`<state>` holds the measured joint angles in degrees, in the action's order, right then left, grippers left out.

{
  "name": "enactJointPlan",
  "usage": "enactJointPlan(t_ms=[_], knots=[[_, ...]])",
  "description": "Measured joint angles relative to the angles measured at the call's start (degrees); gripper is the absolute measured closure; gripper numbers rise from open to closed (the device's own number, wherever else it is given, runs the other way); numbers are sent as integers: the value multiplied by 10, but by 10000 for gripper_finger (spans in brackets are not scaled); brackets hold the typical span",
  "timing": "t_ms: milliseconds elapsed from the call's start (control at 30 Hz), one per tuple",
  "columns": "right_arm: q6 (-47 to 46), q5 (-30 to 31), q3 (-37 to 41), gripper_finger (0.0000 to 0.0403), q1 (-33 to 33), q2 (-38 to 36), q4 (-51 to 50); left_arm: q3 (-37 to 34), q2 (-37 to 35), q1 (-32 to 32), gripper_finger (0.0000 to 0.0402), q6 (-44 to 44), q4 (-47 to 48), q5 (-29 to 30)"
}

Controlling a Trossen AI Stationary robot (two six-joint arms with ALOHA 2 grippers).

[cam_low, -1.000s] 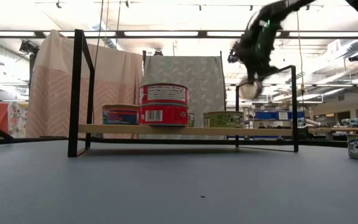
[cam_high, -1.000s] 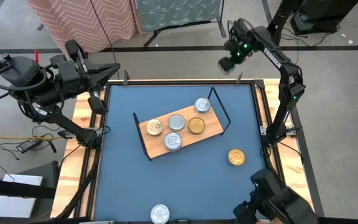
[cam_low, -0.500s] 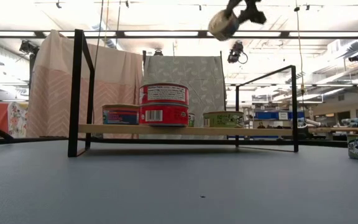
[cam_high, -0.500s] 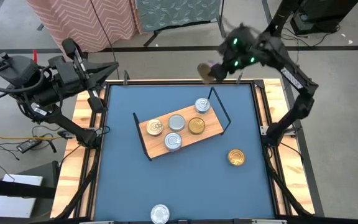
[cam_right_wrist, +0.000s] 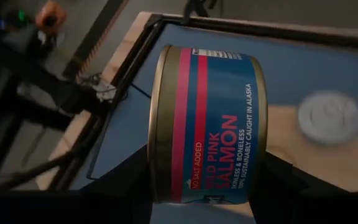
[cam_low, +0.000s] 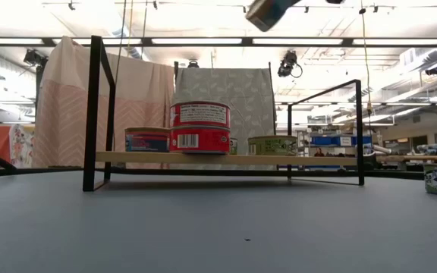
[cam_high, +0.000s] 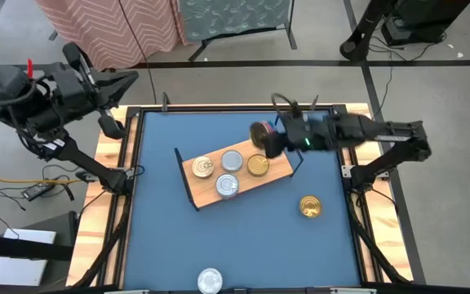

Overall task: Stack canned seafood by type on shelf
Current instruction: Put the blue/pink tuna can on the shelf

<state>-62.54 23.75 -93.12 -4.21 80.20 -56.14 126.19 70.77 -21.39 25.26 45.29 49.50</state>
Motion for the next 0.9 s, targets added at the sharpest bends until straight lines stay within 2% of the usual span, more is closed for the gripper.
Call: enactJointPlan(t_ms=[133, 267, 467, 567, 667, 800, 900], knots=[[-123, 76, 92, 196, -90, -49, 16, 0, -4, 0, 389, -25, 0, -1], [-222, 130, 182, 196, -168, -90, 75, 0, -3, 0, 389, -37, 9, -2], [-345, 174, 308, 196, -268, -109, 208, 0, 12, 0, 389, -45, 9, -1], [-395, 214, 358, 196, -302, -96, 298, 0, 18, 0, 389, -45, 9, -1], [-399, 243, 388, 196, -318, -70, 398, 0, 20, 0, 389, -45, 9, -1], [-401, 272, 392, 196, -320, -7, 480, 0, 18, 0, 389, -42, 9, 1], [-438, 284, 391, 196, -319, 46, 521, 0, 13, 0, 389, -43, 9, 1]])
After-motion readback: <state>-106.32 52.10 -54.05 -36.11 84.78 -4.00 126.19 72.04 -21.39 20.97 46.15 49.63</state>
